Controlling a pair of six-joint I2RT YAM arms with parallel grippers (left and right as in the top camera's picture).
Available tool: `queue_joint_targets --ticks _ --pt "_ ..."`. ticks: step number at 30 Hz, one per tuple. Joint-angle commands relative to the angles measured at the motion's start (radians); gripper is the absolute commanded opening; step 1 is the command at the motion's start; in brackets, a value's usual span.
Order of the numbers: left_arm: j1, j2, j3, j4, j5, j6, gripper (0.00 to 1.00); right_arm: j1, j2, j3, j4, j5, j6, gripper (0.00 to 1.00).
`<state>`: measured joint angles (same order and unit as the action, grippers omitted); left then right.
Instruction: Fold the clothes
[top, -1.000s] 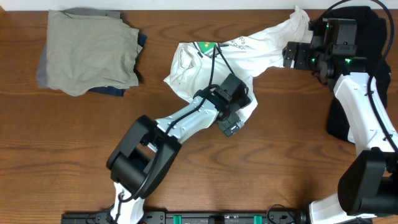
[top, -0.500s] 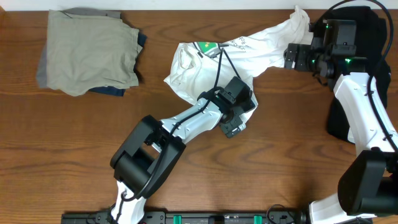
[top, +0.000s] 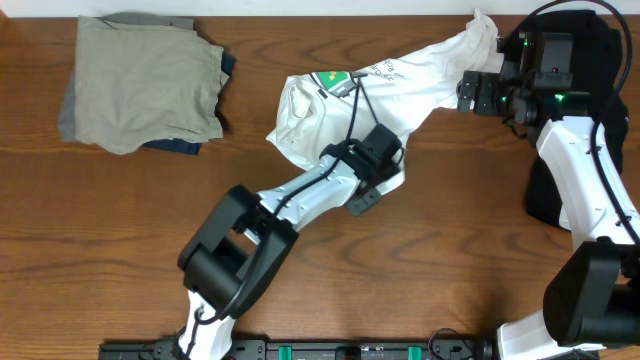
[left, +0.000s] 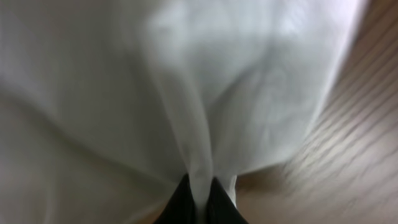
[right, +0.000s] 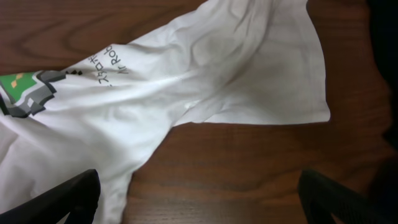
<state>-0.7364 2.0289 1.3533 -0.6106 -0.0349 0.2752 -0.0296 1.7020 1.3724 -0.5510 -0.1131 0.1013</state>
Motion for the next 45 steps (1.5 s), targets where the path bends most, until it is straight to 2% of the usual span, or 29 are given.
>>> queue_joint_targets --ticks 1,5,10,16,29,35,45 --pt "0.035 -0.126 0.069 -0.086 -0.082 -0.123 0.06 -0.01 0.005 0.002 -0.003 0.012 -0.012 0.99" --pt "0.066 -0.309 0.119 -0.193 -0.082 -0.192 0.06 -0.02 0.005 0.002 -0.004 0.012 -0.012 0.99" --pt "0.116 -0.547 0.122 -0.196 -0.082 -0.229 0.06 -0.026 0.005 0.002 -0.021 0.012 -0.012 0.99" --pt "0.186 -0.704 0.122 -0.195 -0.082 -0.23 0.06 -0.026 0.005 0.002 -0.054 0.005 -0.006 0.99" --pt "0.197 -0.661 0.121 -0.246 -0.082 -0.252 0.06 -0.015 0.041 0.002 0.051 -0.022 0.056 0.99" --pt "0.197 -0.581 0.121 -0.258 -0.082 -0.251 0.06 -0.016 0.134 0.002 0.057 0.054 0.024 0.95" --pt "0.204 -0.518 0.121 -0.262 -0.082 -0.252 0.06 -0.036 0.302 0.002 0.23 0.06 -0.017 0.93"
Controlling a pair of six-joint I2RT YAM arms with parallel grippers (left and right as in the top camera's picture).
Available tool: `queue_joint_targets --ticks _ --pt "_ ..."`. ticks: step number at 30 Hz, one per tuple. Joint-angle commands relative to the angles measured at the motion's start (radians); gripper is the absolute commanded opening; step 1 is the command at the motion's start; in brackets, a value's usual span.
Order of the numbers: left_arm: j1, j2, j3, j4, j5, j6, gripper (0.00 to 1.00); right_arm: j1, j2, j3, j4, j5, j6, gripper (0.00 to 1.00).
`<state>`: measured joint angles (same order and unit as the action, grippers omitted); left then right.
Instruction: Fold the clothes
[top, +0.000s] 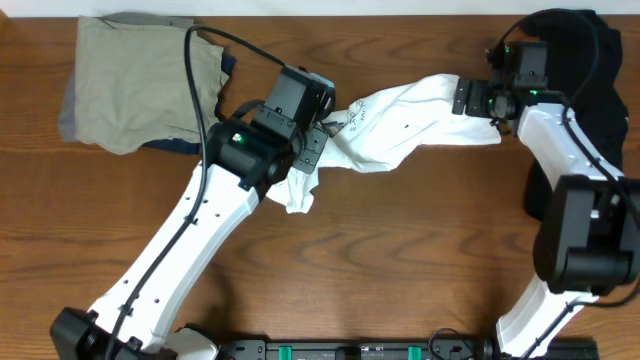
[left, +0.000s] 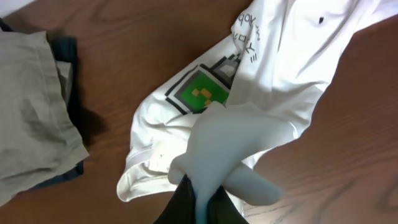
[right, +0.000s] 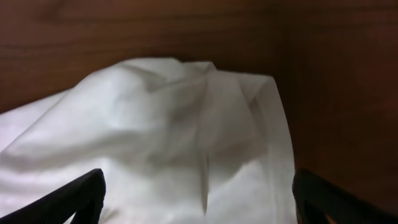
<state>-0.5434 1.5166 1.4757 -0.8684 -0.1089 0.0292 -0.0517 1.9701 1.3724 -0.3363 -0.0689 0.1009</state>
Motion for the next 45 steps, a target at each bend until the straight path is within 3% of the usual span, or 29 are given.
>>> queue_joint_targets --ticks 1,11,20,24,25,27,28,35,45 --pt "0.013 -0.005 -0.002 -0.006 -0.009 -0.005 0.06 -0.019 0.047 0.002 0.027 0.016 -0.016 0.92" --pt "0.038 -0.005 -0.002 -0.013 -0.008 -0.006 0.06 -0.027 0.209 0.002 0.164 0.0 -0.008 0.84" --pt "0.039 -0.005 -0.002 -0.014 -0.009 -0.016 0.06 -0.027 0.2 0.002 0.247 -0.069 0.0 0.6" --pt "0.039 -0.005 -0.002 -0.014 -0.009 -0.016 0.06 -0.028 0.171 0.002 0.239 -0.074 0.01 0.41" --pt "0.039 -0.005 -0.002 -0.014 -0.009 -0.016 0.06 -0.03 0.159 0.002 0.233 -0.074 0.01 0.33" --pt "0.039 -0.005 -0.002 -0.014 -0.009 -0.016 0.06 -0.036 0.124 0.002 0.212 -0.072 0.01 0.03" --pt "0.039 -0.005 -0.002 -0.014 -0.009 -0.016 0.06 -0.042 0.098 0.002 0.195 -0.073 0.011 0.01" --pt "0.054 -0.016 -0.002 -0.013 -0.017 -0.016 0.06 -0.08 -0.124 0.002 -0.013 -0.065 0.025 0.01" --pt "0.177 -0.118 -0.002 -0.027 -0.016 -0.017 0.06 -0.13 -0.47 0.002 -0.406 -0.01 0.042 0.01"
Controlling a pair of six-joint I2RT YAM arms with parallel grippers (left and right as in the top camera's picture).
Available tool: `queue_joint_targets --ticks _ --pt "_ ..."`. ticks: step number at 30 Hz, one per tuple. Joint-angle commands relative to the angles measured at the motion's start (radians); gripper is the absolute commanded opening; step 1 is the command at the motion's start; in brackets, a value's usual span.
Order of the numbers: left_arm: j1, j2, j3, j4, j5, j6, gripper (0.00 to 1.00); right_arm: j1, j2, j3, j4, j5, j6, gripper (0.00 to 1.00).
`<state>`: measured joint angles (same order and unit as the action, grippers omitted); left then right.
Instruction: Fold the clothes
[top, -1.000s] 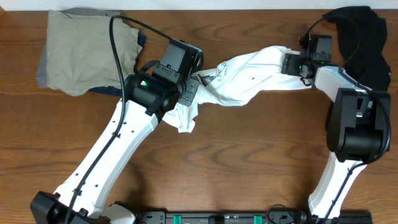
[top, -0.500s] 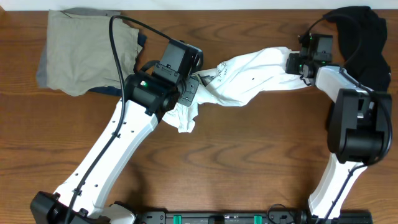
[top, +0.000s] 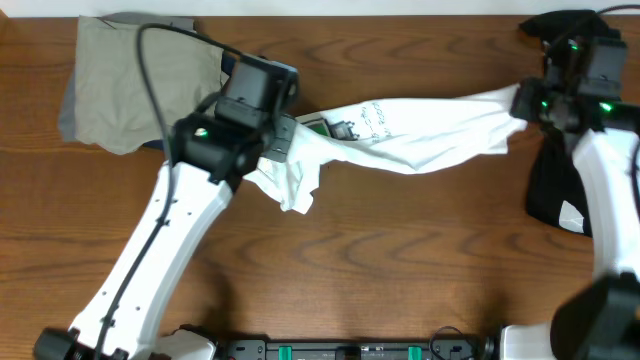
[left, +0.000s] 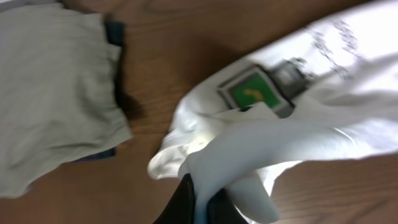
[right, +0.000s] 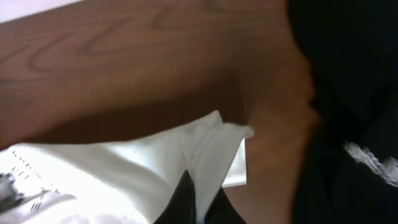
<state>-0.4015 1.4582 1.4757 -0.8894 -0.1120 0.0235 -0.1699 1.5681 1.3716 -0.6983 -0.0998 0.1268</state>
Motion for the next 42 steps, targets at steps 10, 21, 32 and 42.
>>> queue_joint_targets --ticks 10,21,32,42 --pt "0.082 -0.313 -0.002 -0.029 -0.012 -0.012 0.06 -0.061 -0.361 0.003 -0.279 0.026 0.079 0.01" --pt "0.082 -0.341 -0.002 -0.057 -0.008 -0.045 0.06 -0.085 -0.354 0.003 -0.406 0.02 0.066 0.02" --pt "0.081 0.009 -0.004 -0.034 -0.004 -0.044 0.06 -0.082 0.109 0.003 -0.196 -0.045 0.014 0.01" --pt "0.081 0.183 -0.004 0.008 -0.004 -0.044 0.06 -0.079 0.529 0.003 0.117 -0.119 0.014 0.01"
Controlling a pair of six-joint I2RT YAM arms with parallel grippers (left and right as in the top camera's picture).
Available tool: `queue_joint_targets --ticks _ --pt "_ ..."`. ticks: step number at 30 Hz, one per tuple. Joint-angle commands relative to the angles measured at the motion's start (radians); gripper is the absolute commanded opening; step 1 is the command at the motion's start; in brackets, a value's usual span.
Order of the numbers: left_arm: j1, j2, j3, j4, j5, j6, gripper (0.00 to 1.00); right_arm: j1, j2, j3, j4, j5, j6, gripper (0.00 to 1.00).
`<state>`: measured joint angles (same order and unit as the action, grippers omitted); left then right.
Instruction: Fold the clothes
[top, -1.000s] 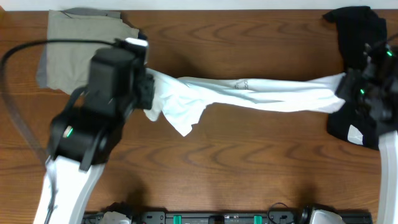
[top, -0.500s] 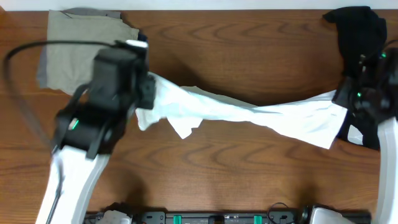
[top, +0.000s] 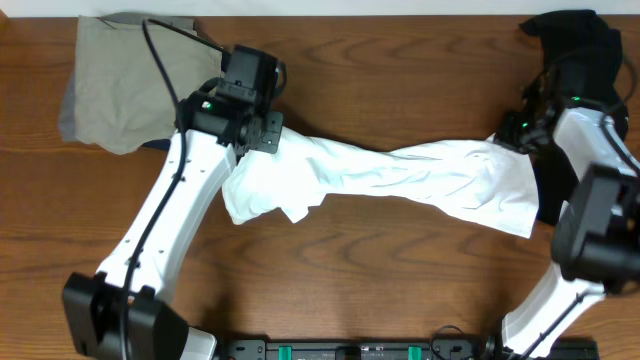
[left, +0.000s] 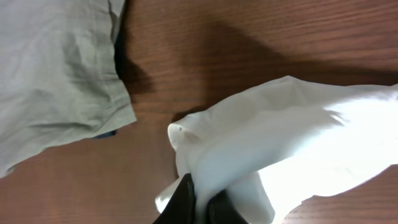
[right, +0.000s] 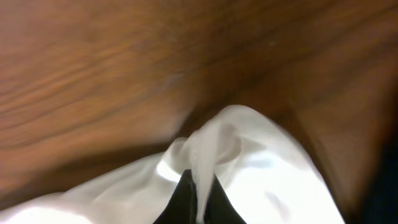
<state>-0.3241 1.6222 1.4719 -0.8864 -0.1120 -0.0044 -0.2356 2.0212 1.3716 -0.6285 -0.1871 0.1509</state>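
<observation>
A white T-shirt (top: 400, 180) lies stretched across the middle of the wooden table, twisted in its centre, its print hidden. My left gripper (top: 262, 135) is shut on its left end; the left wrist view shows white cloth (left: 273, 130) pinched between the dark fingertips (left: 184, 205). My right gripper (top: 512, 135) is shut on the shirt's right end, and a fold of white fabric (right: 211, 143) rises from its fingertips (right: 185, 199) in the right wrist view.
A folded olive garment (top: 140, 80) on a dark blue one sits at the far left corner, close to my left gripper. A black garment (top: 580, 50) is heaped at the far right edge. The table (top: 400, 290) is brown wood.
Both grippers have come nearer and lower, still shut on the shirt. The shirt, held taut along the far side with its print showing, now lies spread lower on the table, print hidden.
First my left gripper pinched the crumpled shirt at mid-table while my right was open by its far right sleeve. Then the left held it up near the olive stack. Then the right was shut on the far end, stretching it. Now it lies stretched out.
</observation>
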Motion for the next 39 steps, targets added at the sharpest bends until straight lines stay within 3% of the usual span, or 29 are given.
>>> queue_joint_targets --ticks 1,8,10,12,13,15,23,39 --pt "0.004 0.024 0.0 0.009 -0.004 -0.016 0.06 -0.013 0.098 0.003 0.07 -0.032 -0.01 0.01" --pt "0.004 0.032 0.0 0.013 -0.004 -0.016 0.06 -0.015 0.128 0.013 0.201 -0.076 -0.01 0.03" --pt "0.004 0.032 0.0 0.013 -0.004 -0.016 0.06 -0.016 0.123 0.035 0.196 -0.097 -0.01 0.2" --pt "0.004 0.032 0.0 0.013 -0.004 -0.016 0.06 -0.017 0.122 0.063 0.173 -0.117 -0.01 0.55" --pt "0.004 0.032 0.0 0.013 -0.004 -0.016 0.06 -0.017 0.122 0.08 0.152 -0.121 -0.011 0.66" --pt "0.004 0.032 0.0 0.013 -0.004 -0.016 0.06 -0.017 0.122 0.117 0.104 -0.124 -0.02 0.74" --pt "0.004 0.032 0.0 0.006 -0.004 -0.016 0.06 -0.022 0.105 0.2 -0.084 -0.131 -0.076 0.71" --pt "0.004 0.032 -0.001 0.005 -0.004 -0.016 0.06 -0.041 -0.012 0.171 -0.295 -0.046 -0.079 0.66"
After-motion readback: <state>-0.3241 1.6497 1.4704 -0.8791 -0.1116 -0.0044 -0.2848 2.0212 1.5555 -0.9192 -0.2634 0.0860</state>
